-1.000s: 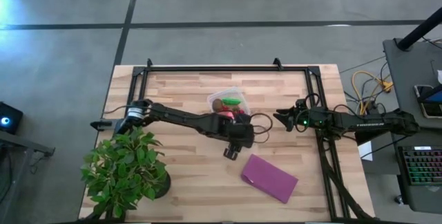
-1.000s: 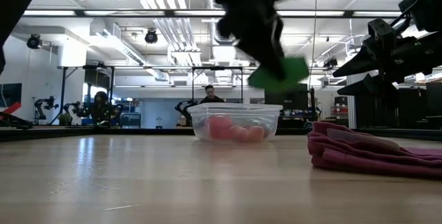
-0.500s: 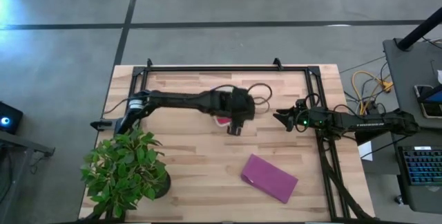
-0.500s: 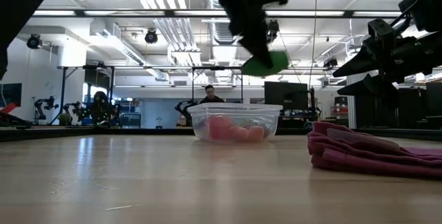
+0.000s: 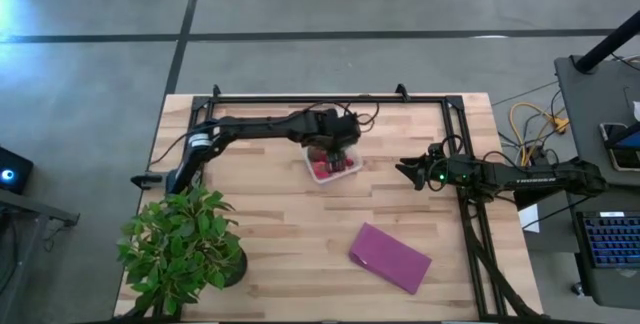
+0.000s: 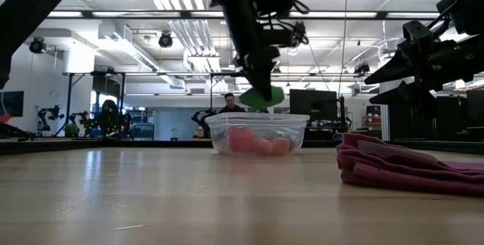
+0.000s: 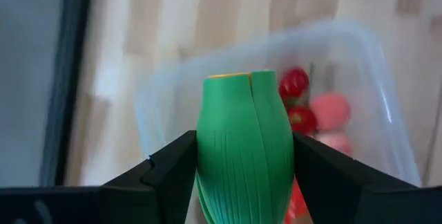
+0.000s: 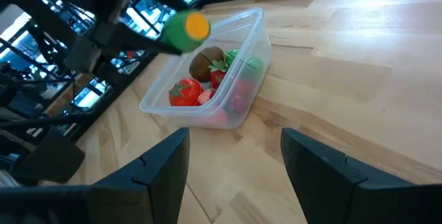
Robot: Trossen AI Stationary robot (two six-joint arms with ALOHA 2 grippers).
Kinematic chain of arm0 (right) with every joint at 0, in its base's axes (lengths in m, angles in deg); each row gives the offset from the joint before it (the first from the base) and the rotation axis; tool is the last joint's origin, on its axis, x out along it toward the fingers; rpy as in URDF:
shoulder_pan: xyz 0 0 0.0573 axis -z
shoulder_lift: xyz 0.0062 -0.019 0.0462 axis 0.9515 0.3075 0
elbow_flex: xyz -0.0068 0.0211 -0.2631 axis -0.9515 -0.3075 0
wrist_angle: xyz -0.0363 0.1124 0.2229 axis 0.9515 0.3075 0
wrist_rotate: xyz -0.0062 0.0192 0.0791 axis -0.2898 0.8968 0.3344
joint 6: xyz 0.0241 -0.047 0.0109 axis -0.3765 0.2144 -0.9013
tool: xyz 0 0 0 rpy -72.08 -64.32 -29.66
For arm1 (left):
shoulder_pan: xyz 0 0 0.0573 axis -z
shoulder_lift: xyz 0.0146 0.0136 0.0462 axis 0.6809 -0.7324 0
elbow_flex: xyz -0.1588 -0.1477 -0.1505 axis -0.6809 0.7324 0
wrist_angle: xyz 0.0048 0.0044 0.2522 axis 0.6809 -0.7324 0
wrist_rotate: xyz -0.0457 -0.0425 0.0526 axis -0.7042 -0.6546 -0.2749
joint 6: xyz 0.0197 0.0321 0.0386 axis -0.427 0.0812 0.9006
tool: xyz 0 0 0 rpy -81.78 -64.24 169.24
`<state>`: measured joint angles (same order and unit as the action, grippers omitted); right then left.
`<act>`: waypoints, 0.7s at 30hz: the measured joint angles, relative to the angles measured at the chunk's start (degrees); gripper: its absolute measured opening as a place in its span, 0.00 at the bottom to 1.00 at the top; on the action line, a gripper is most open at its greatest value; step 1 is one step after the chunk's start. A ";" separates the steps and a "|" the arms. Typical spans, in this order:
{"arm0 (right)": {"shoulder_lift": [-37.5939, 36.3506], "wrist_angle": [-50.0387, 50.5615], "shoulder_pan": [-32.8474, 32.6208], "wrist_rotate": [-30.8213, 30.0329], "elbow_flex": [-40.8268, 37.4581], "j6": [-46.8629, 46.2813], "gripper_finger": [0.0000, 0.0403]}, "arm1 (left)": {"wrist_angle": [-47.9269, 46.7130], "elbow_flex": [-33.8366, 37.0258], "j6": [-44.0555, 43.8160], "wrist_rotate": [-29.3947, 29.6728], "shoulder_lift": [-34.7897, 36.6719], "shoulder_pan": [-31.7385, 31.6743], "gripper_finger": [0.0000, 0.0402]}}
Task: Pick and placing Produce into tupperware
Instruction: Put the green corn into the transparent bin, then return to Home Position
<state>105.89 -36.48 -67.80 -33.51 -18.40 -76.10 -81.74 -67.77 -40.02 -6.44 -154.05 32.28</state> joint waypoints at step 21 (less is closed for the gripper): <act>0.01 -0.01 -0.01 -0.01 0.00 0.01 0.54 | 0.25 2.58 -2.31 8.79 -0.03 2.27 0.79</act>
<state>105.91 -36.49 -67.81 -33.53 -18.40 -76.09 -81.49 -65.20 -42.33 2.35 -154.08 34.54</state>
